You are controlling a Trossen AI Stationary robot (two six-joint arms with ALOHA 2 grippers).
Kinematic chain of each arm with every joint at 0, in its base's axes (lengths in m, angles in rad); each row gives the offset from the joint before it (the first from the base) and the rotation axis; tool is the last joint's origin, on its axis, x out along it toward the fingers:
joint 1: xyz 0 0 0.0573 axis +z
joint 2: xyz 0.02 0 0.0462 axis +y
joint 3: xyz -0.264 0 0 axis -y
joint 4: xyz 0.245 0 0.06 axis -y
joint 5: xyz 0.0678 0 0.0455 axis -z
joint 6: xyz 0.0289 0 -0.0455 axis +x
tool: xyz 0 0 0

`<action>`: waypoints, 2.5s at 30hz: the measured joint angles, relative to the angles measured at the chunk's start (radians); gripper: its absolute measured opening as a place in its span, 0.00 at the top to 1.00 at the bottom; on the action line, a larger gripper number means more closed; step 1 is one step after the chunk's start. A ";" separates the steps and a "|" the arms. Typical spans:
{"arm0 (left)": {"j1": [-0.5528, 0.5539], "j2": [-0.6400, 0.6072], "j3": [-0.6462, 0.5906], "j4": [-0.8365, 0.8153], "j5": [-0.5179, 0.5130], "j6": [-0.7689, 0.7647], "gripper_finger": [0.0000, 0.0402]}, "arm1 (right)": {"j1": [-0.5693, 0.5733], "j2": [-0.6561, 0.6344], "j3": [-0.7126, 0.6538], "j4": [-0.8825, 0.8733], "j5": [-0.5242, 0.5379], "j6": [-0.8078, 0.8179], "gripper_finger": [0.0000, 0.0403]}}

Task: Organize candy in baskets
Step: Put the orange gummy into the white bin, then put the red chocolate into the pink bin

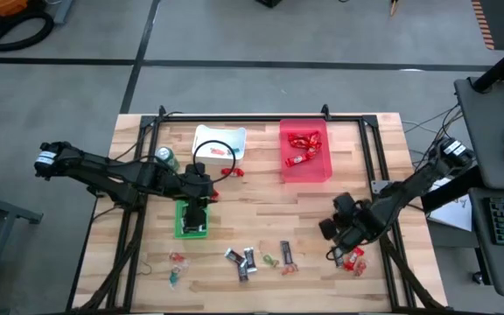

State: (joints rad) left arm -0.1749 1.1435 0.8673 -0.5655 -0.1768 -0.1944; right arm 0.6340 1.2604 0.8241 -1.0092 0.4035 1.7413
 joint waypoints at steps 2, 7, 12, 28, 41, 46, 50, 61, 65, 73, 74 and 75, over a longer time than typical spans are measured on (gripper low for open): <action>0.000 0.000 0.000 0.015 0.000 0.004 0.81 | -0.021 -0.036 0.008 0.021 0.150 -0.071 0.98; 0.000 0.000 0.000 0.062 -0.001 0.020 0.81 | -0.098 -0.084 0.007 0.195 0.431 -0.427 0.98; 0.000 0.000 0.000 0.075 -0.030 0.021 0.81 | -0.206 -0.078 -0.007 0.521 0.481 -0.975 0.98; -0.001 -0.007 -0.013 -0.003 -0.131 -0.060 0.81 | -0.831 0.282 -0.076 1.758 -0.230 -1.664 0.98; -0.001 -0.027 -0.013 -0.212 -0.129 -0.277 0.81 | -0.943 0.652 0.313 1.643 -0.295 -1.672 0.98; -0.002 -0.027 -0.012 -0.213 -0.129 -0.301 0.81 | -0.942 0.721 0.418 1.560 -0.291 -1.665 0.97; -0.002 -0.027 -0.012 -0.213 -0.129 -0.314 0.81 | -0.942 0.739 0.441 1.533 -0.291 -1.664 0.92; -0.002 -0.027 -0.012 -0.207 -0.110 -0.376 0.81 | -0.939 0.673 0.441 1.410 -0.322 -1.654 0.66; -0.002 -0.027 -0.011 -0.204 -0.076 -0.373 0.81 | -0.915 0.594 0.427 1.313 -0.414 -1.652 0.62; -0.002 0.031 -0.012 -0.078 -0.172 -0.241 0.81 | -0.815 0.390 0.331 1.148 -0.446 -1.690 0.62; -0.002 0.047 -0.012 -0.054 -0.174 -0.213 0.81 | -0.802 0.369 0.310 1.147 -0.445 -1.689 0.63; -0.002 0.063 -0.012 -0.033 -0.173 -0.186 0.81 | -0.790 0.338 0.283 1.151 -0.445 -1.685 0.63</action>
State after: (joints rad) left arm -0.1768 1.2062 0.8555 -0.5987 -0.3502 -0.3803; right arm -0.1560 1.5985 1.1076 0.1417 -0.0415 0.0562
